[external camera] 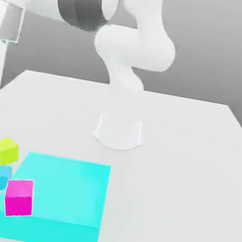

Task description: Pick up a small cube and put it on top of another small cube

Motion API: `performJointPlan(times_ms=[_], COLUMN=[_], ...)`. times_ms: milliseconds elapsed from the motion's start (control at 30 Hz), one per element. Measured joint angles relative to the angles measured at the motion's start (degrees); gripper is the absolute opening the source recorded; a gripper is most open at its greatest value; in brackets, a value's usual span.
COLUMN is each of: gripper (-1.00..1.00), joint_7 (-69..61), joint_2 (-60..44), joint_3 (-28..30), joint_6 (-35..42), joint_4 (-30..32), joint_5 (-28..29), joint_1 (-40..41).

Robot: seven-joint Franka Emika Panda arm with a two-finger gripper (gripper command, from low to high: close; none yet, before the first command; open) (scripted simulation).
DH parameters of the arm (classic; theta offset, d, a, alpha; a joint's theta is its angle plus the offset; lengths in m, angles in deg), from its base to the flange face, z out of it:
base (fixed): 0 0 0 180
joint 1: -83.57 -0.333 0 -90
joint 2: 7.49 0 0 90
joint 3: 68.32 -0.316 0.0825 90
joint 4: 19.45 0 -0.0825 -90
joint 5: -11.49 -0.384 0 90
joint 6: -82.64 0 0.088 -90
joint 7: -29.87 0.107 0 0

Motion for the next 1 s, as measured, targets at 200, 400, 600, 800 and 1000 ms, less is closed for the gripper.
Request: performJointPlan(times_ms=[200, 400, 600, 800, 1000], gripper=[0.0, 0.0, -1.0, -1.0, -1.0], joint_7=[7.9, 11.1, 10.6, 11.5, 14.3], joint_2=[-12.6, -25.1, -28.7, -23.8, -11.4], joint_3=[2.5, 2.6, 1.9, 2.9, 2.5], joint_6=[-3.2, -8.8, -11.5, -7.7, -0.1], joint_4=[-1.0, -2.8, -3.6, -2.5, 2.1], joint_5=[-3.7, -8.4, -9.2, -8.1, -3.2], joint_1=[2.7, 5.8, 6.4, 5.6, 1.3])
